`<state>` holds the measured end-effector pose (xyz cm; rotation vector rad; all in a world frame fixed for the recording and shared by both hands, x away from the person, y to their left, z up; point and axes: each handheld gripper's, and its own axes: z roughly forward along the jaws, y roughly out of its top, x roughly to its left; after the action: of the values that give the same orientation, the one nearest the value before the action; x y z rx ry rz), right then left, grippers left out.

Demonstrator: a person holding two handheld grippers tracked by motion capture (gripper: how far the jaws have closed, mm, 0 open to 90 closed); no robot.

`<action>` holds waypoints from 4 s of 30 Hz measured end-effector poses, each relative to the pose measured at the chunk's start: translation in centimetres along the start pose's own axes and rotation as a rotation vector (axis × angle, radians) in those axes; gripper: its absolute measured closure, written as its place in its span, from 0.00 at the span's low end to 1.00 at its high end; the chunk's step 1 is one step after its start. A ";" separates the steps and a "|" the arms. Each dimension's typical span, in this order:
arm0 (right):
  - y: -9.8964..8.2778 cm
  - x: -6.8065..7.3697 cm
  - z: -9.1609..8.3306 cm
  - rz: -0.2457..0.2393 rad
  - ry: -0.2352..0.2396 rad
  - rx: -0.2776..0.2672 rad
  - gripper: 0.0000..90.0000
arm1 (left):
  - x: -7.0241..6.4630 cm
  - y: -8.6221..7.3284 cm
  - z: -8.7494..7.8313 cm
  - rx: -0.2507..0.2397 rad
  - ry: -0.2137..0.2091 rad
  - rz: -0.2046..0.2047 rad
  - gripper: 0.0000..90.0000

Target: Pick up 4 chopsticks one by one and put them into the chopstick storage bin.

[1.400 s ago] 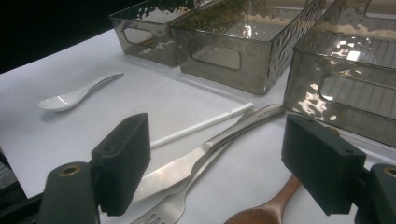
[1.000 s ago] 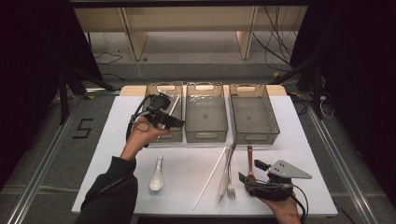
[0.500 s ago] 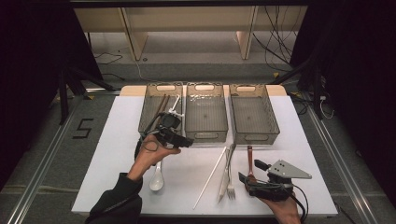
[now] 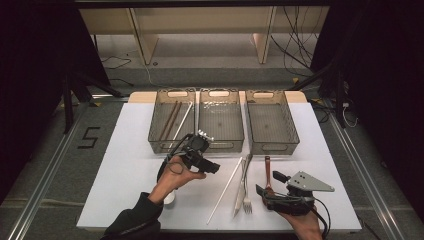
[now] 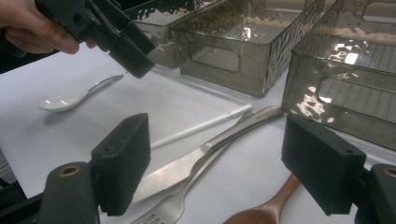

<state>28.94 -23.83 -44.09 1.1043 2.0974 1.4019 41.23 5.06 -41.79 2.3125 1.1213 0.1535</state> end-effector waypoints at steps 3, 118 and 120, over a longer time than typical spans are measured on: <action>0.0 0.0 0.0 0.003 0.001 0.002 0.27 | -0.5 -0.2 0.5 0.013 -0.010 0.011 0.24; 0.0 0.2 0.2 -0.004 0.006 0.004 0.27 | -4.3 -0.1 5.7 0.250 0.017 0.206 0.86; 0.0 0.1 0.2 -0.003 0.006 0.004 0.27 | -4.2 -0.2 5.7 0.245 0.014 0.203 0.87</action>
<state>28.98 -23.59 -44.18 1.0993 2.1062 1.4013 40.26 -0.51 -46.10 2.6464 0.9544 0.1134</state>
